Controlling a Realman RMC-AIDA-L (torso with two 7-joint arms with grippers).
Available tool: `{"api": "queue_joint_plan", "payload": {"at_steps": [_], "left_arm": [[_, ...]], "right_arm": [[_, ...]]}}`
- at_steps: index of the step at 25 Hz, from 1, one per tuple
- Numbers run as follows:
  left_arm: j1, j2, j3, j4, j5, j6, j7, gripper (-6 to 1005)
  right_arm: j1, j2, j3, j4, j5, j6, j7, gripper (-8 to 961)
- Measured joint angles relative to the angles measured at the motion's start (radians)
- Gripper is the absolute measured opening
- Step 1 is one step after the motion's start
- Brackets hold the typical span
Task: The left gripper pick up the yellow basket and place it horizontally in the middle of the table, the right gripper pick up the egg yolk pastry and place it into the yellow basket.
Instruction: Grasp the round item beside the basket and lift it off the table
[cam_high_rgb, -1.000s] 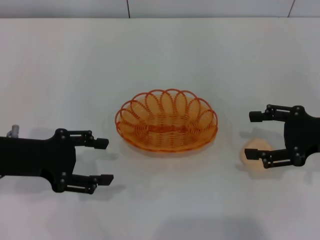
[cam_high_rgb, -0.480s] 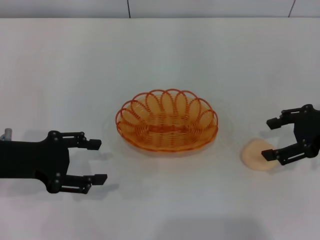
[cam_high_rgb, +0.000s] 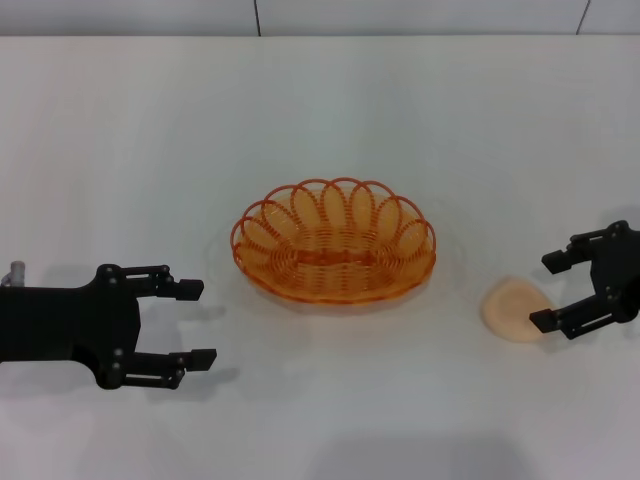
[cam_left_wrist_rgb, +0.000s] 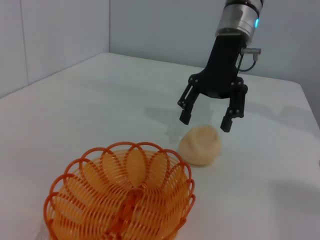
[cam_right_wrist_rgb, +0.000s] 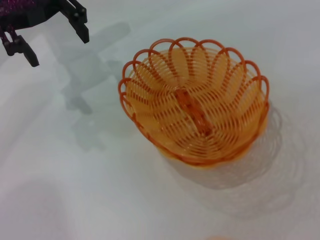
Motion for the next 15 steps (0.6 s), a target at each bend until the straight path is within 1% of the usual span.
{"api": "queue_joint_plan", "payload": {"at_steps": [6,9,15], "left_arm": [[-0.003,-0.003,-0.017,0.000,0.003,0.000,0.000,775],[-0.004,-0.006,-0.022,0.000,0.004,-0.001,0.000,774],[-0.005,-0.009,-0.025,0.005,0.005,-0.002,0.001,774]], "right_arm": [[0.001,0.004,-0.003,0.016,0.004,0.010,0.023,750],[0.004,0.004,-0.024,0.028,0.003,0.022,0.046,731],[0.002,0.003,-0.055,0.036,-0.002,0.034,0.059,600]]}}
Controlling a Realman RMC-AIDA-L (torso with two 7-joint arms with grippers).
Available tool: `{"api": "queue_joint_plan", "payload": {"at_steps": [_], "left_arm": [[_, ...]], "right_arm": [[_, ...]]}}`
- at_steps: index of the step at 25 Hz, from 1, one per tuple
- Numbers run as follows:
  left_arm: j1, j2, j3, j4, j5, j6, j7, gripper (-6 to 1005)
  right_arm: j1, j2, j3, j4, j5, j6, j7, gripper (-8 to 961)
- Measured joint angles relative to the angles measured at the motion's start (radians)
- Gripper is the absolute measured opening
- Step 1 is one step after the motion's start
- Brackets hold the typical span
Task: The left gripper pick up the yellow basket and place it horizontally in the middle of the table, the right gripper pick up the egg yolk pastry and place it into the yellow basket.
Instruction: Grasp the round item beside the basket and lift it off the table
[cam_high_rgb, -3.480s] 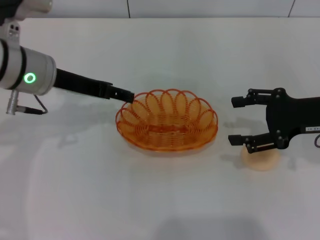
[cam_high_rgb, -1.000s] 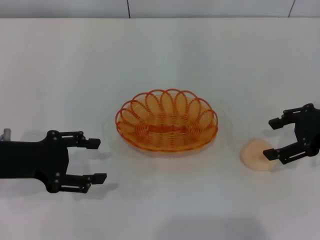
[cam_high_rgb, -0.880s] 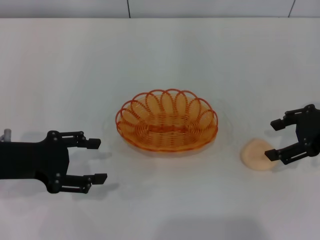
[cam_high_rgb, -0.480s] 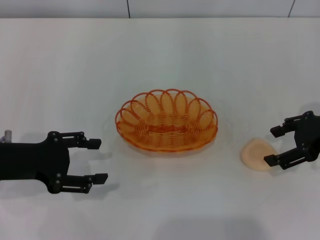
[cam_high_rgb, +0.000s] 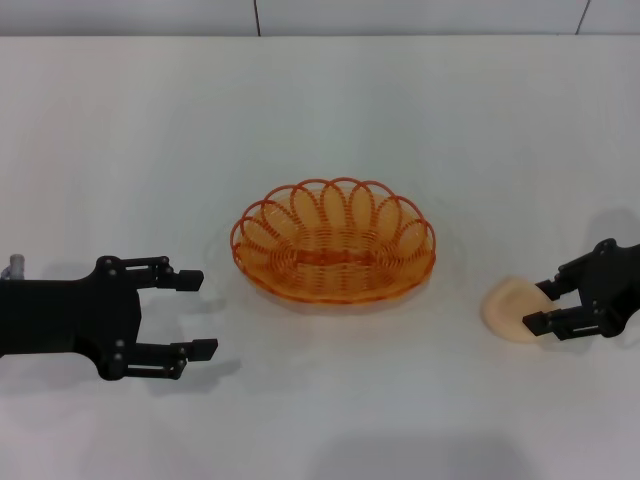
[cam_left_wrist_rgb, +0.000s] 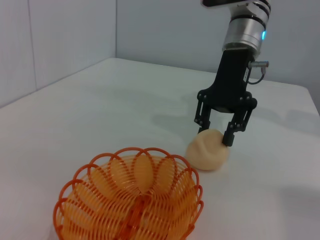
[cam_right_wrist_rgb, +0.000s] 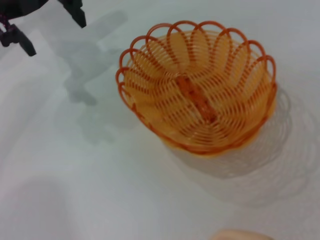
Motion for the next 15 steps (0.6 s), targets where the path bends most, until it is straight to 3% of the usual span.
{"api": "queue_joint_plan", "payload": {"at_steps": [5,10,15], "left_arm": [[0.003,0.000,0.000,0.001,0.000,0.000,0.002,774],[0.004,-0.002,0.000,0.000,0.000,0.000,0.004,773],[0.005,-0.005,0.000,-0.003,0.001,0.001,0.013,773]], "right_arm": [[-0.002,0.001,-0.010,0.000,0.007,0.003,-0.005,491],[0.001,0.001,-0.010,0.000,0.010,0.003,-0.004,264],[0.001,0.002,-0.009,0.000,0.017,0.002,-0.009,166]]}}
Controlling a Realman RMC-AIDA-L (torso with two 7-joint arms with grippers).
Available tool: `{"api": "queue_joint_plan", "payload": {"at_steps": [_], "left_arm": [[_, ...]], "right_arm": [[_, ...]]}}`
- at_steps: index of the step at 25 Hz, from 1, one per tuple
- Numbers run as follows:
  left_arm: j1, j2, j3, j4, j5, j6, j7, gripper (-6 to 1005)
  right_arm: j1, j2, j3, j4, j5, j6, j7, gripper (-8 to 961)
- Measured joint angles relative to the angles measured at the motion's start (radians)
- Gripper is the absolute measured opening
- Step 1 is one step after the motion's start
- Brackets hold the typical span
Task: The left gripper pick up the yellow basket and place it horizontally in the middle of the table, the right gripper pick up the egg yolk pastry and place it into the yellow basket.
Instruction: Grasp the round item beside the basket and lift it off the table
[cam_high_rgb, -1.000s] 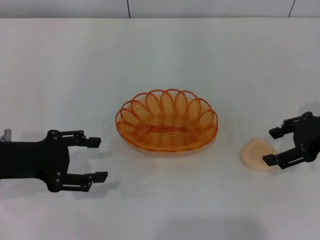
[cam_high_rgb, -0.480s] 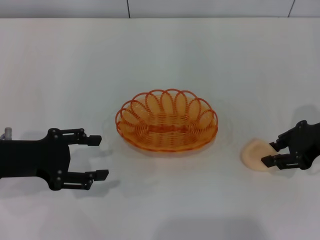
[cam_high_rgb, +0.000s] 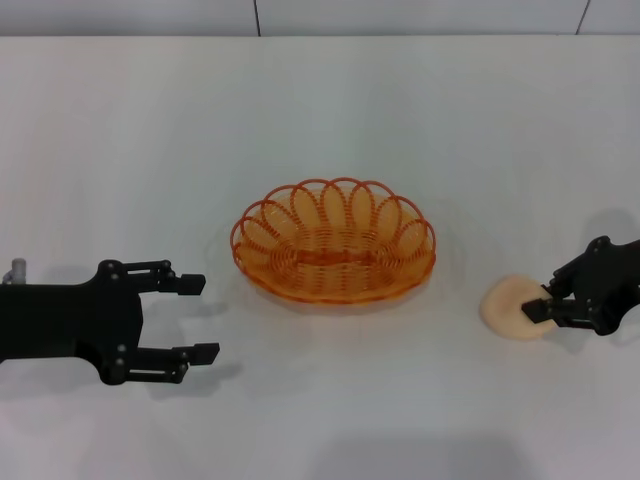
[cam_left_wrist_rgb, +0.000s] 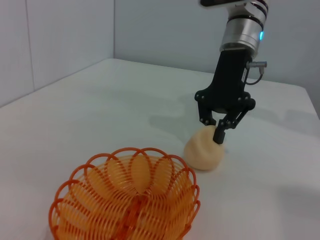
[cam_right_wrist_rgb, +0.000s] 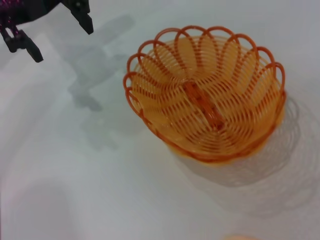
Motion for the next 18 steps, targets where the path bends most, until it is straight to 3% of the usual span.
{"api": "queue_joint_plan", "payload": {"at_steps": [5,12,18], "left_arm": [[0.003,0.000,0.000,-0.001,0.000,0.001,0.001,772],[0.004,-0.004,0.000,-0.003,0.000,0.001,0.003,772],[-0.003,-0.012,0.000,-0.003,0.003,-0.003,0.004,772]], "right_arm": [[0.000,-0.005,0.035,-0.027,0.029,-0.048,-0.017,95],[0.015,-0.010,0.159,-0.103,0.141,-0.159,-0.032,61],[0.005,0.004,0.133,-0.099,0.347,-0.117,-0.074,52]]}}
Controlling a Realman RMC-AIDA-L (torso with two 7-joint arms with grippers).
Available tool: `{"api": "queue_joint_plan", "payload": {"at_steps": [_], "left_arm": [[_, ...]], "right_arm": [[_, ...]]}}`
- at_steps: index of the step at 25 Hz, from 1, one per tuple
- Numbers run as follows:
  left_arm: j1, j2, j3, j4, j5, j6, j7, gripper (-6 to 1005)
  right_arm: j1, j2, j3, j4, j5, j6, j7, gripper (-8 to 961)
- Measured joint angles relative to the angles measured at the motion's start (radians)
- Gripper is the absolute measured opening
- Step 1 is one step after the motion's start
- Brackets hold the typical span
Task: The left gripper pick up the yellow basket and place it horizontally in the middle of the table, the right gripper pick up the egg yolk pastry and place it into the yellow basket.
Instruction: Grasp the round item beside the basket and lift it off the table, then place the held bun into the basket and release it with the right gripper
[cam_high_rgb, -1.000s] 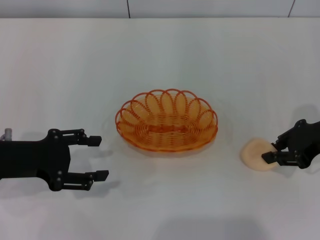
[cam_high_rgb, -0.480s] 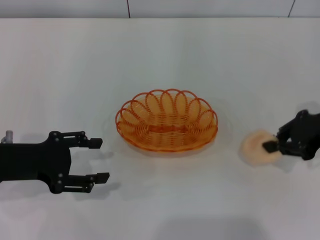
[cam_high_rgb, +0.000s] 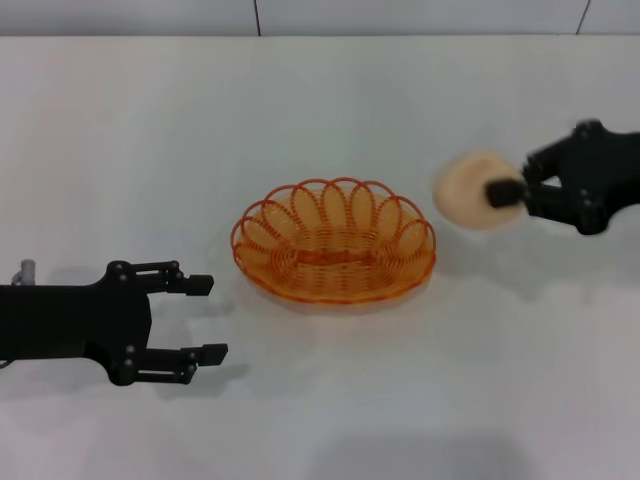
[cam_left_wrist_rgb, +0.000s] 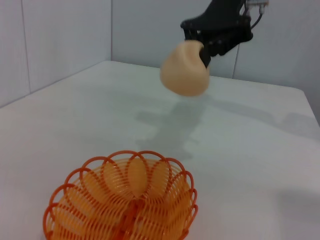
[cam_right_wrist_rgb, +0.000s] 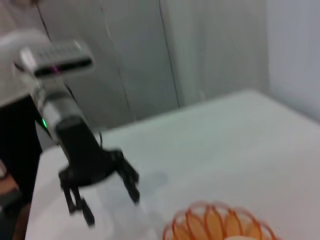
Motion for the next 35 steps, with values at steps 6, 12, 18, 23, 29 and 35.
{"api": "queue_joint_plan", "payload": {"at_steps": [6,12,18,23,29,35], "left_arm": [[-0.003,-0.010,0.000,0.000,0.003,-0.007,-0.005,772],[-0.006,-0.014,0.000,0.001,0.006,-0.003,-0.003,772],[-0.006,-0.014,0.004,0.002,0.007,-0.002,-0.006,772],[-0.003,-0.013,0.005,0.003,0.007,-0.001,-0.007,772],[-0.005,-0.013,0.002,0.004,0.007,-0.001,-0.005,772],[-0.004,-0.013,0.001,0.003,0.007,-0.001,-0.005,772]], "right_arm": [[-0.015,0.002,-0.177,0.110,0.197,0.179,-0.105,43],[-0.007,0.004,-0.356,0.195,0.340,0.353,-0.198,40],[-0.007,0.007,-0.505,0.216,0.412,0.499,-0.253,38],[-0.018,0.009,-0.554,0.219,0.449,0.561,-0.309,37],[-0.021,0.008,-0.596,0.247,0.513,0.601,-0.343,115],[-0.026,0.004,-0.593,0.252,0.514,0.590,-0.356,323]]}}
